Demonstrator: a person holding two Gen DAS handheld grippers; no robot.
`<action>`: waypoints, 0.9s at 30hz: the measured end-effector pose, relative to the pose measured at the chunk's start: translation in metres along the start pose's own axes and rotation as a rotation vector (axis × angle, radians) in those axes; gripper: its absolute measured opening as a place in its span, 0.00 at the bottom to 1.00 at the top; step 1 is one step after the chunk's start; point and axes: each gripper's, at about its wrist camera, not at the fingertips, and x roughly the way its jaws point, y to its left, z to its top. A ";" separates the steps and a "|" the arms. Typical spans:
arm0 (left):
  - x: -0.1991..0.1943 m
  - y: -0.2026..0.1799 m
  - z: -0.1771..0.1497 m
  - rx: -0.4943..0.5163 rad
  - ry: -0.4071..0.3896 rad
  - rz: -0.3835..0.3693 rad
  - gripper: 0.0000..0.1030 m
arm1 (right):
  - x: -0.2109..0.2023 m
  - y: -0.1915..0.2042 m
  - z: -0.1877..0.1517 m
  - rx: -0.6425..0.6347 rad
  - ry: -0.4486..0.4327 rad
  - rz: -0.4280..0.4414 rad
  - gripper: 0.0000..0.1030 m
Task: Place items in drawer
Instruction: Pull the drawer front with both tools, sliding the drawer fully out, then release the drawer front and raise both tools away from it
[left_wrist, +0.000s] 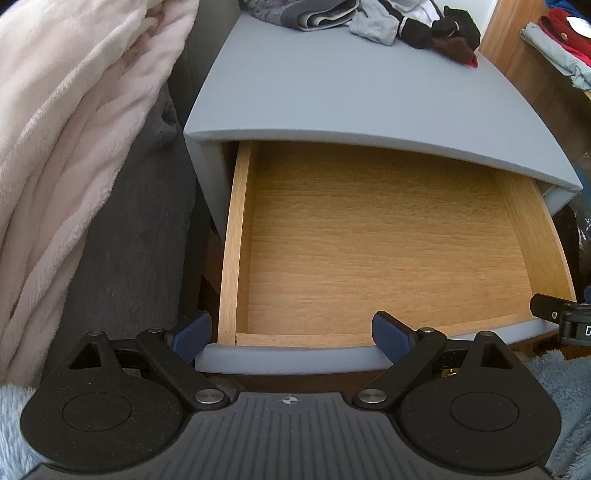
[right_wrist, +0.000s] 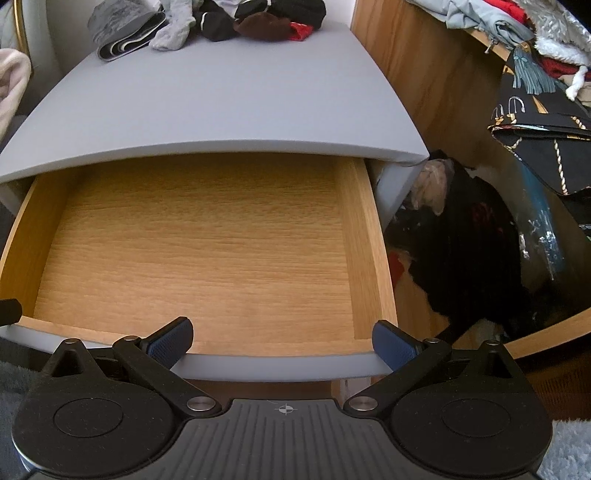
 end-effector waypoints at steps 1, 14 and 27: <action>0.001 0.000 0.001 0.001 0.006 0.000 0.92 | 0.000 0.000 -0.001 0.001 0.004 0.001 1.00; -0.018 -0.003 -0.006 0.017 -0.078 -0.026 0.92 | 0.002 -0.005 -0.013 0.018 0.076 0.018 1.00; -0.035 -0.004 -0.011 -0.008 -0.175 -0.014 0.92 | 0.000 -0.007 -0.018 0.025 0.071 0.020 1.00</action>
